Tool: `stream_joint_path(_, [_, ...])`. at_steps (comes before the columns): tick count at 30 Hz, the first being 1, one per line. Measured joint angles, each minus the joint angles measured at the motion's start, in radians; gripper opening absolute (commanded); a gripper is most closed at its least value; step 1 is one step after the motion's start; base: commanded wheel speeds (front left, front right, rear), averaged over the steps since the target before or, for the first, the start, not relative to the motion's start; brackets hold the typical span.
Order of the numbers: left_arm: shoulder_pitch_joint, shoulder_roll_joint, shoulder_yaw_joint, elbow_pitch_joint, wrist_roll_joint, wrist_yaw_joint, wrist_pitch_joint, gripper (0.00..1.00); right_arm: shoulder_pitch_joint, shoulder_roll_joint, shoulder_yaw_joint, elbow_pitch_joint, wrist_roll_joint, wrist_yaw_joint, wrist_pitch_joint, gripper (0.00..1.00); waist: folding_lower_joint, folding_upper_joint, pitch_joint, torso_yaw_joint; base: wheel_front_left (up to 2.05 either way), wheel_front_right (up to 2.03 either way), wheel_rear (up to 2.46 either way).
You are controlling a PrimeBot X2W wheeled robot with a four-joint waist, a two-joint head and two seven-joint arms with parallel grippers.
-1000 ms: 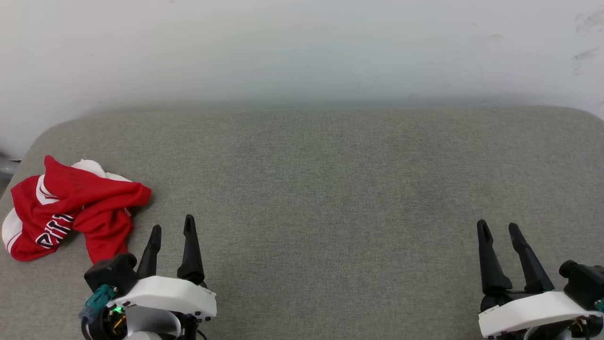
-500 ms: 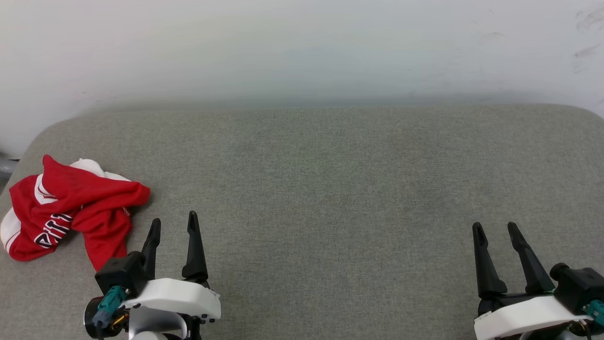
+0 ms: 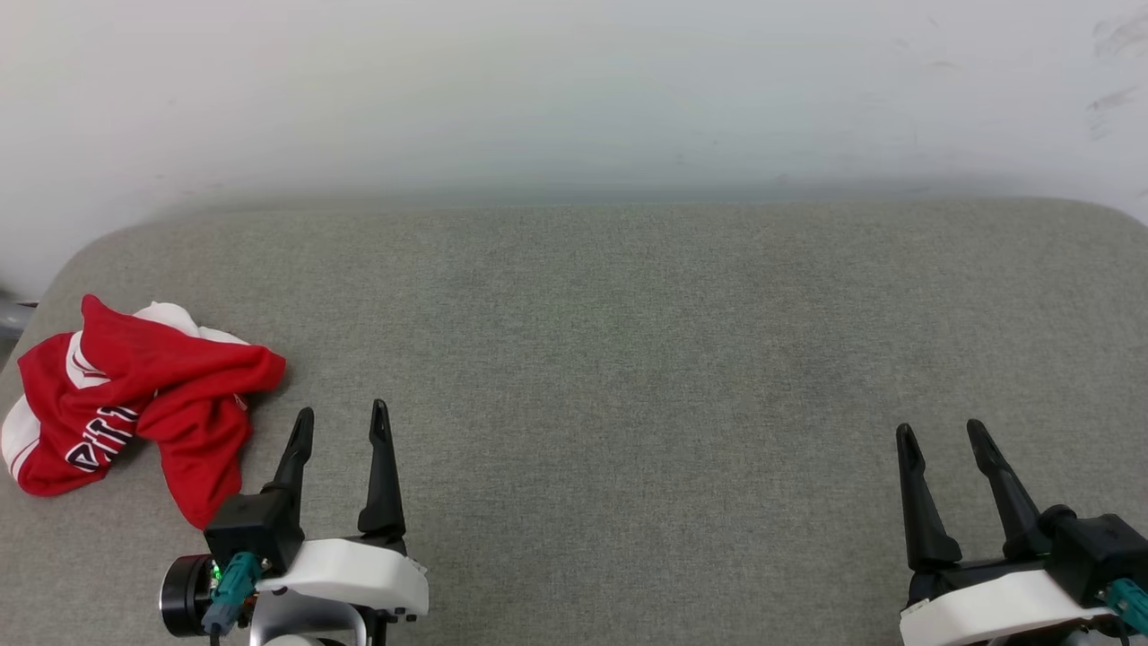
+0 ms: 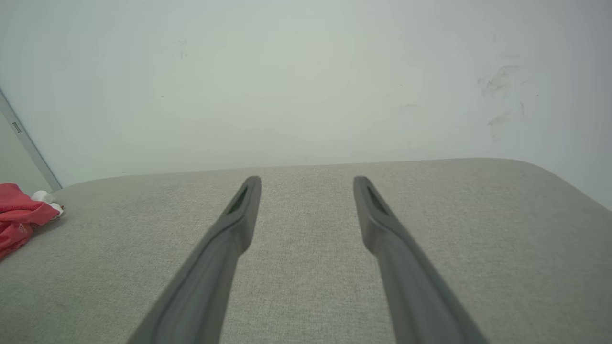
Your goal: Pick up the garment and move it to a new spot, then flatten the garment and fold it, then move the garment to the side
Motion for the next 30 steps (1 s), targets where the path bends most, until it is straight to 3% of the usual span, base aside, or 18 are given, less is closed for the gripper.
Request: stream_joint_path(30, [0.011,-0.029,0.047,0.018,0.131,-0.076,-0.047,1.00,0.014,0.000,0.007,-0.005,-0.065,0.000,-0.049,1.00,0.0000,0.0000,0.020,0.004,0.00,0.00,0.00])
